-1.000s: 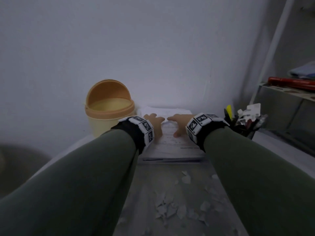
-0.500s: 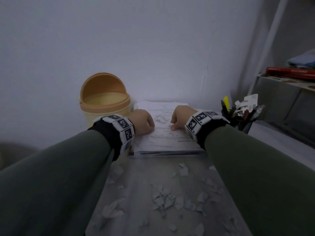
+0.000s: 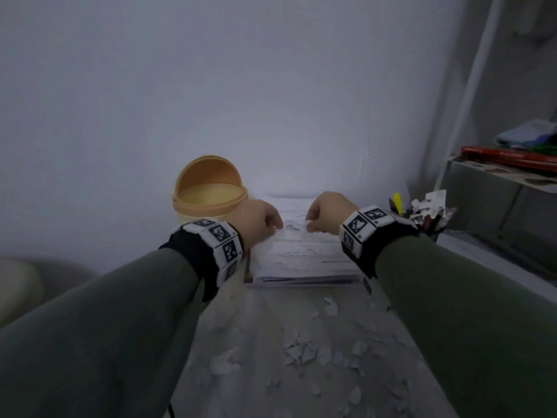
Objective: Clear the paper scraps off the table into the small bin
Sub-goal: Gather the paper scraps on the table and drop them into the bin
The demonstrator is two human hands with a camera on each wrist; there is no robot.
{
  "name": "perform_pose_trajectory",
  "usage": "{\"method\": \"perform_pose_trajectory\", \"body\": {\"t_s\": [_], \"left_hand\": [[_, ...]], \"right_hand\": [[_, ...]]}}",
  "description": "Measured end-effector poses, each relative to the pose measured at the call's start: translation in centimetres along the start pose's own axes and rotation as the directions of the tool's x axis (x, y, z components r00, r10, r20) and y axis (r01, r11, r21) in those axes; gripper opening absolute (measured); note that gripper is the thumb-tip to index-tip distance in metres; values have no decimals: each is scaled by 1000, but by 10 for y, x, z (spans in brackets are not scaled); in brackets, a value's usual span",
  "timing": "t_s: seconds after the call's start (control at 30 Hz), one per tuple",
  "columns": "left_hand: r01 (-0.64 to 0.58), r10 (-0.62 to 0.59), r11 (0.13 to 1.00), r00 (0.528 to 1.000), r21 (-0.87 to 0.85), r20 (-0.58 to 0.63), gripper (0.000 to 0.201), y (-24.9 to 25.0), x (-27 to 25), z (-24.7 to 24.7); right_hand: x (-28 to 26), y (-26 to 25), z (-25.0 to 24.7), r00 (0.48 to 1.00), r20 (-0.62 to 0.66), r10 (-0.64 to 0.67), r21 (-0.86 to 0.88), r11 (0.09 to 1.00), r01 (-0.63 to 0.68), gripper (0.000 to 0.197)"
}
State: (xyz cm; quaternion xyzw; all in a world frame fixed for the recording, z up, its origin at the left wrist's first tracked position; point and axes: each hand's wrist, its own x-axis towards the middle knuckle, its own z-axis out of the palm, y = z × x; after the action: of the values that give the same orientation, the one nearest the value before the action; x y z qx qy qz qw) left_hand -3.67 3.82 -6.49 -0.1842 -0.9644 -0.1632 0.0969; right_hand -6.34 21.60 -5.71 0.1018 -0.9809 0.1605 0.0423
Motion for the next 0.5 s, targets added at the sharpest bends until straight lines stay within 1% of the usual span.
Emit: {"method": "perform_pose_trajectory", "body": {"t_s": [0.07, 0.13, 0.27, 0.37, 0.43, 0.5], "left_hand": [[-21, 19, 1000, 995, -20, -98, 22, 0, -6, -25], [-17, 12, 1000, 980, -23, -200, 21, -5, -11, -49], [44, -60, 998, 936, -54, -348, 19, -23, -19, -84], [99, -124, 992, 903, -81, -412, 18, -36, -23, -94], [120, -158, 986, 890, -114, -429, 16, -45, -23, -93], [122, -167, 984, 883, -129, -437, 14, -52, -22, -89]], "right_hand": [[-1, -13, -12, 998, -56, -33, 62, 997, 37, 21], [-1, -28, -22, 993, -96, -68, 105, 991, 78, 20], [0, -62, -31, 977, -184, -109, 188, 971, 144, 19], [6, -88, -31, 963, -245, -112, 249, 953, 175, 19], [11, -104, -28, 956, -270, -114, 288, 938, 193, 19], [18, -118, -23, 950, -288, -118, 315, 925, 211, 20]]}}
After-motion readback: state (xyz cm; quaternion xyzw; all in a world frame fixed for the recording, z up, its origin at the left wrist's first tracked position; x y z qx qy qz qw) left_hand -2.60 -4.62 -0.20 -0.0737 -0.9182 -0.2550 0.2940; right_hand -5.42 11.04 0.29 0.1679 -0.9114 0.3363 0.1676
